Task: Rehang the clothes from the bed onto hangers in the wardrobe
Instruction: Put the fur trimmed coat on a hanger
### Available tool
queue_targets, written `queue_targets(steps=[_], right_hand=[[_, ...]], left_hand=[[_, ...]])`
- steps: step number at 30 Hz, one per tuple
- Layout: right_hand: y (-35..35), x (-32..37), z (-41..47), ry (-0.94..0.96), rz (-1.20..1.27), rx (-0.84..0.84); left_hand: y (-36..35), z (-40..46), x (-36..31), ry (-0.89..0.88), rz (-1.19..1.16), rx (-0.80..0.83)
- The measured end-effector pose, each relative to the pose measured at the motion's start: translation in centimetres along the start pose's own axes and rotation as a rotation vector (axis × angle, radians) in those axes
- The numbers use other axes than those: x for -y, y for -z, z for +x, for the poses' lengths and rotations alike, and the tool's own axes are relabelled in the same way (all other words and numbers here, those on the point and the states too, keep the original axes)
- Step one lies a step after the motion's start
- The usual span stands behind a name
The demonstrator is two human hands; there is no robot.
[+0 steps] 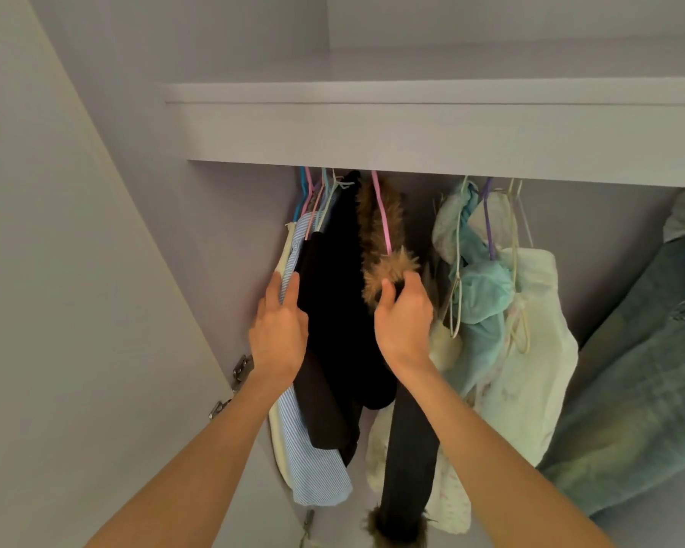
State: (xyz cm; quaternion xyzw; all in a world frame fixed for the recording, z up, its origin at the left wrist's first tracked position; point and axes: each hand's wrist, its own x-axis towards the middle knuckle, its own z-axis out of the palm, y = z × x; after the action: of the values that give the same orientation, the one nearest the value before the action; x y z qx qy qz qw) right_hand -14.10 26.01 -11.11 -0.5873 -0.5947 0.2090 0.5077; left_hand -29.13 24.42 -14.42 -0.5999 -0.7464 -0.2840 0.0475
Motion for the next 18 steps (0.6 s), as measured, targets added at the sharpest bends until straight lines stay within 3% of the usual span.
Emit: queue_targets(steps=[7, 13, 18], right_hand=[[-3.7, 2.1, 0.9, 0.066, -0.158, 0.08], [-5.4, 2.9, 1.1, 0.005, -0.108, 0.185], [-6.6, 1.4, 0.3, -0.127, -0.146, 0.419]], left_hand=[[-0.2, 0.0, 0.2, -0.027, -0.167, 0.034], [0.3, 0.3, 1.3, -0.061, -0.262, 0.06], [0.5, 0.1, 1.5, -0.049, -0.384, 0.073]])
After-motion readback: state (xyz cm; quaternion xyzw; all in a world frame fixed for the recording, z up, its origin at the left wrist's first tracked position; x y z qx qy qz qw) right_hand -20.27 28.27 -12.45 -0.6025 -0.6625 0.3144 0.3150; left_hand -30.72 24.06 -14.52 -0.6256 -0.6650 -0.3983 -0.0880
